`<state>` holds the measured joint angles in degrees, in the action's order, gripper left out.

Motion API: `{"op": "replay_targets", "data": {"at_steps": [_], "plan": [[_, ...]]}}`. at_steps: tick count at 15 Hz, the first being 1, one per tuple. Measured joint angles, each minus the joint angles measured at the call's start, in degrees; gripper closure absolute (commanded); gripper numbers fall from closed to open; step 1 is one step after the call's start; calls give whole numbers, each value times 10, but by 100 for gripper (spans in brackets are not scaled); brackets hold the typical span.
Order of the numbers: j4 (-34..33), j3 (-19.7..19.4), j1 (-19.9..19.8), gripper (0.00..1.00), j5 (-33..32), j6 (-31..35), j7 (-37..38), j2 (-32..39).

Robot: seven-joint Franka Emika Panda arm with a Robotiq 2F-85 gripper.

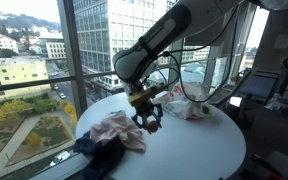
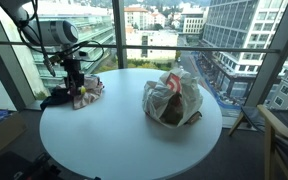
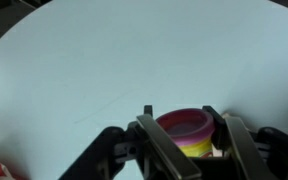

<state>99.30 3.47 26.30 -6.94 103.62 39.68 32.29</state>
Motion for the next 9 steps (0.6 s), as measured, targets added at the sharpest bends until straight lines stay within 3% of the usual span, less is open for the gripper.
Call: {"op": "replay_targets", "data": {"at_steps": [9], "plan": [[-41,-10,-108,73,61,-199,-15,23]]}}
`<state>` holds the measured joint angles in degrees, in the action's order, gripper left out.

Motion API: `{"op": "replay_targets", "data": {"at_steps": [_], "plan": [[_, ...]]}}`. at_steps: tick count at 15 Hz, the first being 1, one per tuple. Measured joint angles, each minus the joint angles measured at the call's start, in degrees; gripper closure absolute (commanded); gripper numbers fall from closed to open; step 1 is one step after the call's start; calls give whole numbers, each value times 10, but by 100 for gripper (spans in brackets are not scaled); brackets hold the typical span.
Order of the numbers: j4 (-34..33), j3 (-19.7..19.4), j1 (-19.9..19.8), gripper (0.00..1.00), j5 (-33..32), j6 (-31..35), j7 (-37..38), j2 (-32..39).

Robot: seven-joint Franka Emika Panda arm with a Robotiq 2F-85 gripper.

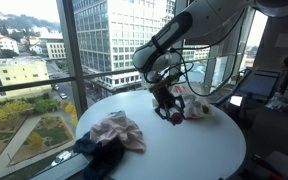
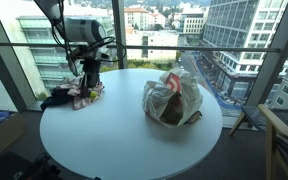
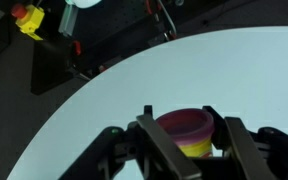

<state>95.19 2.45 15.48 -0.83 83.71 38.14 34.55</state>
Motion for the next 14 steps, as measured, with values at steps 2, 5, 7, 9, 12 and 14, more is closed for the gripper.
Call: {"op": "replay_targets", "data": {"at_steps": [2,5,7,9,12,14], "plan": [[-22,0,-16,73,1,-42,-33,19],[-50,-2,-38,73,1,-68,-90,54],[-67,-4,-47,73,1,-76,-120,80],[-86,-6,-53,73,1,-91,-136,108],[-117,-11,-60,73,4,-123,-147,147],[-138,-14,-64,73,7,-146,-151,170]]}}
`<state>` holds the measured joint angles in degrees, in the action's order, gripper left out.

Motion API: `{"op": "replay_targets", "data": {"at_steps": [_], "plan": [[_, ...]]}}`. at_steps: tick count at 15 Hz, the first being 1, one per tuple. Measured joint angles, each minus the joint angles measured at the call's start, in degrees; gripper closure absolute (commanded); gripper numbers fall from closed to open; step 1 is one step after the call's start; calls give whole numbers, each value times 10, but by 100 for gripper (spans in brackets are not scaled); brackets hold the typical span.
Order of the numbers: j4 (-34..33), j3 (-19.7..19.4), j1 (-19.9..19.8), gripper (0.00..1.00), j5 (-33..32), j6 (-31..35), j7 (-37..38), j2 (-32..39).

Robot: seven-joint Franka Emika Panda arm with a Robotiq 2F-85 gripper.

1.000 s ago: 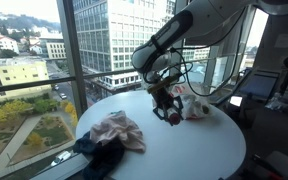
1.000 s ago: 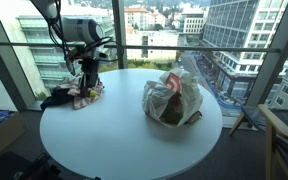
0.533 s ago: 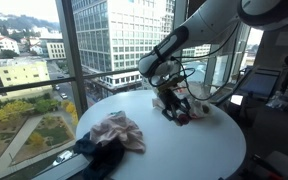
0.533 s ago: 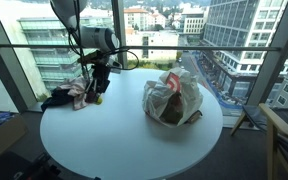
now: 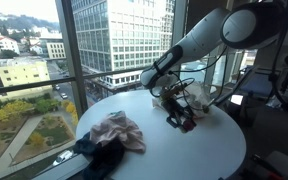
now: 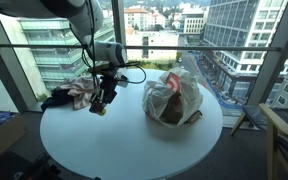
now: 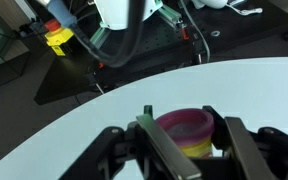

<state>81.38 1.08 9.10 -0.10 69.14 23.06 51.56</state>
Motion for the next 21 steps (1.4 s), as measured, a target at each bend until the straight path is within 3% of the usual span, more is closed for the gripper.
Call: {"op": "replay_targets", "data": {"at_steps": [12,13,15,18,21], "plan": [[-111,-24,-15,72,23,-57,0,114],[-118,-24,-17,23,27,-62,1,120],[-132,-25,-19,22,34,-77,1,129],[-149,-25,-19,1,41,-108,1,137],[-162,-25,-19,0,46,-130,1,137]]}}
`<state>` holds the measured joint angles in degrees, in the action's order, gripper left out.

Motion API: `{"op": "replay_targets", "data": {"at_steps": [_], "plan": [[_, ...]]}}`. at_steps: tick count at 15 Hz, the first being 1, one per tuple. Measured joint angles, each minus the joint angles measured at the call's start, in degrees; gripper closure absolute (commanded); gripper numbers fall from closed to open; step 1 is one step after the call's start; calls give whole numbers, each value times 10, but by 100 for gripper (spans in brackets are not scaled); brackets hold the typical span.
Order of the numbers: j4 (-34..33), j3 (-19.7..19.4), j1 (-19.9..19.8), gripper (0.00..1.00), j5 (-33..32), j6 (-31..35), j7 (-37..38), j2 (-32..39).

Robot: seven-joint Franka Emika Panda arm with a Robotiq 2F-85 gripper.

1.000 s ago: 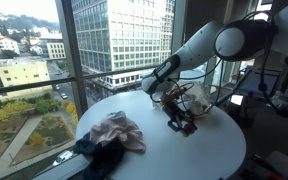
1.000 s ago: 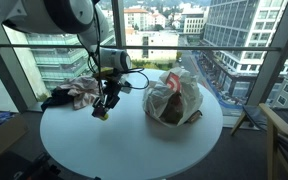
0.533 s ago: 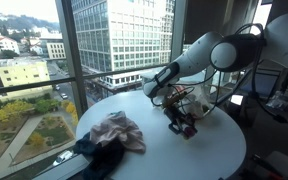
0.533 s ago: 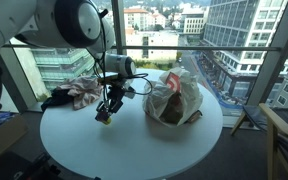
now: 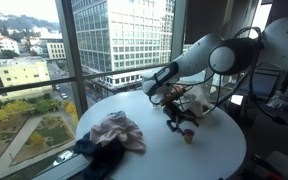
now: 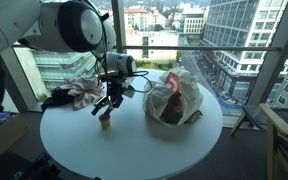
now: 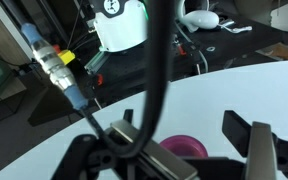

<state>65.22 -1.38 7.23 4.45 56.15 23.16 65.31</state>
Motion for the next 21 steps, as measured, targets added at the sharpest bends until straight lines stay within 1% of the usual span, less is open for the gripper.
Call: {"op": "replay_targets", "data": {"at_steps": [3,5,7,10,12,14,17,19,21], "plan": [[-14,0,2,0,6,-3,4,-3],[-18,0,11,1,9,3,12,-20],[-18,1,26,0,15,25,29,-49],[-12,4,60,0,16,78,57,-105],[-3,9,85,0,16,124,73,-141],[13,16,108,0,16,185,88,-171],[50,38,135,0,16,275,92,-201],[86,52,151,0,14,351,86,-216],[118,60,167,0,9,444,86,-222]]}}
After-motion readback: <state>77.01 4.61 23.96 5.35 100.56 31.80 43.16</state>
